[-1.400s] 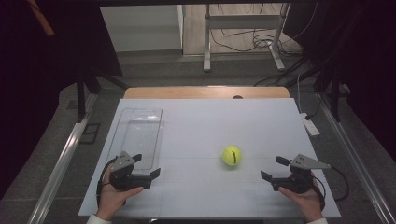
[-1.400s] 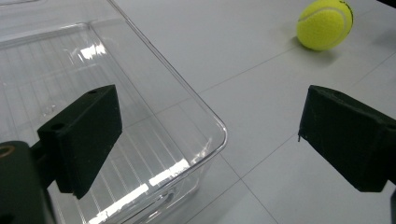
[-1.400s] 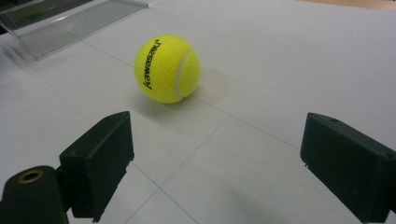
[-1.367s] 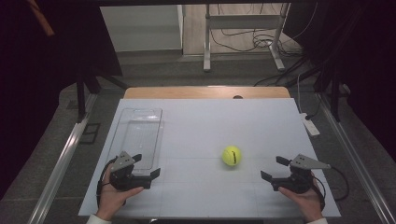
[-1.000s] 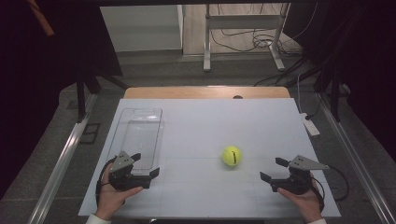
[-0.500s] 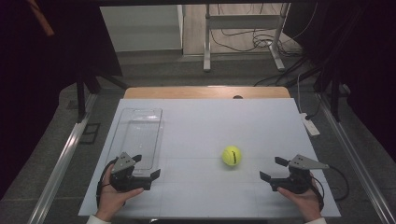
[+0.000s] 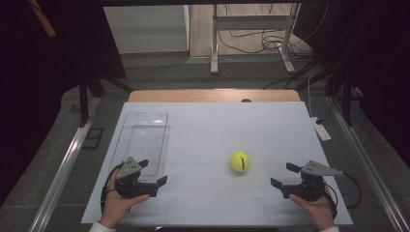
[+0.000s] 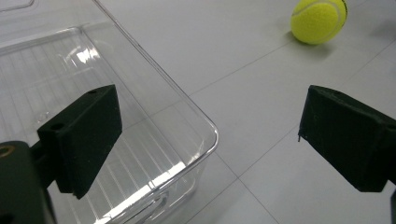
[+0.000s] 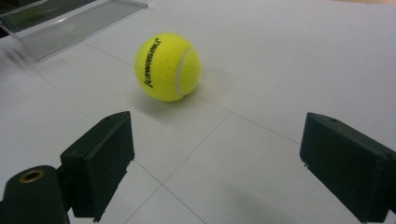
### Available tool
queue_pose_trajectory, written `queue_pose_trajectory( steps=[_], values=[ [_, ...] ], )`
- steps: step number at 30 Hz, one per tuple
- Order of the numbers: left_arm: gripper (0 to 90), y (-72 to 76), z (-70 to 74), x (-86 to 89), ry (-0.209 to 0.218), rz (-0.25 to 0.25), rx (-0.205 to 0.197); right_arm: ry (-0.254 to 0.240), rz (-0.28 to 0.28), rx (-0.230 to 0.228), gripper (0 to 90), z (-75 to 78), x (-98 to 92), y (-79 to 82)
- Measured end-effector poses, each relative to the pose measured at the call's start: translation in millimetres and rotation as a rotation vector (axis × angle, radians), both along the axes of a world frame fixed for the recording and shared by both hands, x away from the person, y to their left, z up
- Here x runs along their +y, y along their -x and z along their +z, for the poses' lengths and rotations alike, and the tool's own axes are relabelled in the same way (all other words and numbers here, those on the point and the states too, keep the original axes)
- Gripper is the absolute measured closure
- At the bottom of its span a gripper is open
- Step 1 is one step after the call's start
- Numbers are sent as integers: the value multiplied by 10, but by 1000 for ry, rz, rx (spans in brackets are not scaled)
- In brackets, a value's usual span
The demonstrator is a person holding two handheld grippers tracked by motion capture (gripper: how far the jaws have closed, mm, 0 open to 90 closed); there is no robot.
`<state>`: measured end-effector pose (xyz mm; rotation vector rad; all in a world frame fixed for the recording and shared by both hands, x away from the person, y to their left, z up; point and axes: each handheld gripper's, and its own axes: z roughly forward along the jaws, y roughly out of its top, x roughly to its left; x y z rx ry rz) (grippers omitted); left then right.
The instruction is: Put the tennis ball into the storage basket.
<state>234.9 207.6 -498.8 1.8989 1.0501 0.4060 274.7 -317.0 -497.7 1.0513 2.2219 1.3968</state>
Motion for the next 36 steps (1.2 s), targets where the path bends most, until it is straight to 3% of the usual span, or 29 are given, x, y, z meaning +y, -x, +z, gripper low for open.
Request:
queue_pose_trajectory(
  steps=[11, 36],
  values=[
    [71, 5, 58, -11, -4, 0, 5, -7, -4, -1, 105, 13, -30, -8],
    [84, -73, 173, -171, -31, -57, 28, 6, 8, 5, 107, -16, 3, -16]
  ],
)
